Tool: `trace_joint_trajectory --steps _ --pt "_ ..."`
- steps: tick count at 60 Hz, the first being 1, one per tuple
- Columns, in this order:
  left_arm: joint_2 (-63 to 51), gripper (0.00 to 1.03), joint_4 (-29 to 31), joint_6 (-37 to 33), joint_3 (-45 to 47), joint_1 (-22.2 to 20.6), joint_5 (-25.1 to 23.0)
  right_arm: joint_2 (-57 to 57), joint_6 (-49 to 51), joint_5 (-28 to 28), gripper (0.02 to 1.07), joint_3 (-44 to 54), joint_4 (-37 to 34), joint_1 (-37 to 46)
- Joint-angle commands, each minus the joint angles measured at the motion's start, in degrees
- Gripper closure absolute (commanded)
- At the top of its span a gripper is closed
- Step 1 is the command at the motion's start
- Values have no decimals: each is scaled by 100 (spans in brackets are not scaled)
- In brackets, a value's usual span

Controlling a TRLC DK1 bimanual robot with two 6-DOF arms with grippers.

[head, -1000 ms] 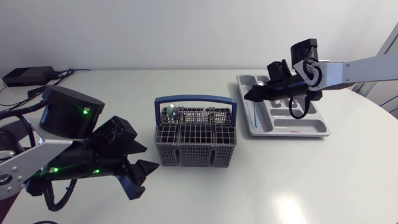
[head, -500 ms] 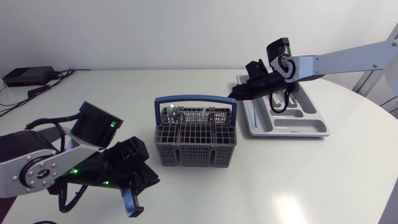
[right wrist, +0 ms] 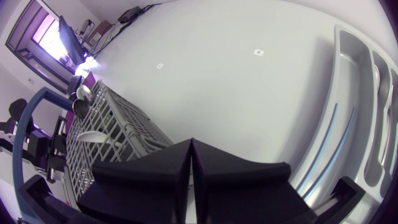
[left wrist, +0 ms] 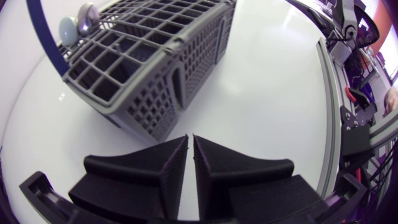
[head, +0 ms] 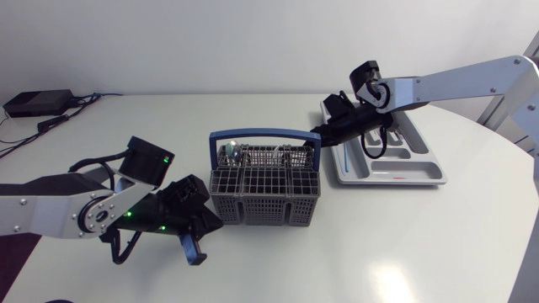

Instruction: Unload the cutlery basket into the drawer organizer.

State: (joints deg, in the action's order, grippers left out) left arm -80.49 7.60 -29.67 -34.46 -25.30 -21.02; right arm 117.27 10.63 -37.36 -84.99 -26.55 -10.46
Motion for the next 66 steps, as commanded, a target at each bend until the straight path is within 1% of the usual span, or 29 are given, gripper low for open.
trace_joint_trajectory --steps 1,9,23,31,37,44,55,60,66 --pt "-160 87 -171 -135 -228 192 -61 -231 211 -96 100 396 -114 -18" --pt "-283 87 -434 -135 -281 385 -61 -627 387 -166 100 940 -105 -18" --pt "-617 87 -751 -197 -404 667 -52 -1690 457 -280 101 2083 -44 -70" --pt "-784 87 -812 -259 -518 746 -52 -2323 404 -289 101 2733 -44 -325" --pt "-898 87 -830 -259 -624 746 -61 -2631 264 -263 101 3050 -44 -615" --pt "-1030 87 -847 -223 -773 684 -61 -2886 88 -131 101 3190 -53 -958" --pt "-1021 87 -839 -197 -861 632 10 -3290 44 54 101 3226 -193 -1055" --pt "-784 87 -795 -215 -808 807 10 -3316 97 115 101 3155 -184 -888" --pt "-582 87 -777 -197 -843 1141 10 -3211 167 142 101 3023 -193 -756"
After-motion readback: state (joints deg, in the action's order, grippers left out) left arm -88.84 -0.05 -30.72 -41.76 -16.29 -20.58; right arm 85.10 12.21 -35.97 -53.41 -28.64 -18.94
